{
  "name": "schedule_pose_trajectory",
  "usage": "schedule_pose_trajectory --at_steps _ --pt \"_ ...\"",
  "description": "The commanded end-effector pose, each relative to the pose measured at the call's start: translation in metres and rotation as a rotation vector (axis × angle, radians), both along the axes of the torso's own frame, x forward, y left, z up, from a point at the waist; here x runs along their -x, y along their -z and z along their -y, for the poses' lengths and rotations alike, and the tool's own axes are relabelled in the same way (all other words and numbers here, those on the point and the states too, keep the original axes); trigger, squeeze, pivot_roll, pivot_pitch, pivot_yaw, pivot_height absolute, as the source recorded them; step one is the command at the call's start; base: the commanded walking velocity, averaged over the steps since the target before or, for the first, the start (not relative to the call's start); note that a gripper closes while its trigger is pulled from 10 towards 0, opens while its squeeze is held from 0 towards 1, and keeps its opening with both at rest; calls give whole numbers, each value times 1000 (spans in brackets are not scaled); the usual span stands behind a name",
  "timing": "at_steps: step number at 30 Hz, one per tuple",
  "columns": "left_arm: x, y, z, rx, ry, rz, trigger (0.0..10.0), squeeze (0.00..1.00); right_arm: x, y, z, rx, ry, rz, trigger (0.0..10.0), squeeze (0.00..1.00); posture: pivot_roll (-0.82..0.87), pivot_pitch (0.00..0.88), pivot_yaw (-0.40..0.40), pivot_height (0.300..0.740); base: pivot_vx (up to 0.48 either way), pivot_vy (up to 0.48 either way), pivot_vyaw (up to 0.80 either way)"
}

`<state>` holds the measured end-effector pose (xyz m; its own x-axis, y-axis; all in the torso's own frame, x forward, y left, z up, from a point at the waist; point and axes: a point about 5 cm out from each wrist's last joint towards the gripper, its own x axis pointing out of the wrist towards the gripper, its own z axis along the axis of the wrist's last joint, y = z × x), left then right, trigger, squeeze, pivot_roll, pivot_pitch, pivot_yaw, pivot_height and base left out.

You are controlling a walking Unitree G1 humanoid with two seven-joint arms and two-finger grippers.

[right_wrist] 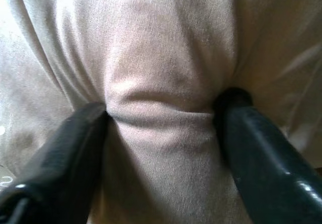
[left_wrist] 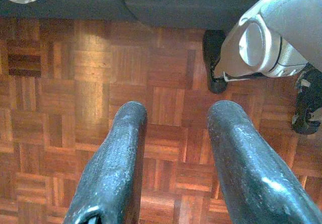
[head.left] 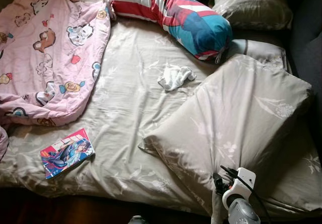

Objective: Clean up the room

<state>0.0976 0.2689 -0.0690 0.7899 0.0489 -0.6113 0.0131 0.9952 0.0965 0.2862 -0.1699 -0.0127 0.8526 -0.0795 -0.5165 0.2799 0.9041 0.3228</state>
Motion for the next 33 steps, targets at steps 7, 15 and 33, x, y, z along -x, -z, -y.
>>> schedule_pose_trajectory --at_steps 7,15,33 --pt "17 5 -3 7 -26 -60 10000 0 33 31 -11 -33 -29 -170 0 0 138 474 101 740 0 0 0" --pt "5 5 -1 7 -37 -55 10000 0 28 28 -12 -29 -33 -161 0 0 130 428 97 740 0 0 0" --pt "-18 4 2 5 -40 -54 10000 0 19 21 -11 -20 -11 -146 0 0 113 325 87 740 0 0 0"
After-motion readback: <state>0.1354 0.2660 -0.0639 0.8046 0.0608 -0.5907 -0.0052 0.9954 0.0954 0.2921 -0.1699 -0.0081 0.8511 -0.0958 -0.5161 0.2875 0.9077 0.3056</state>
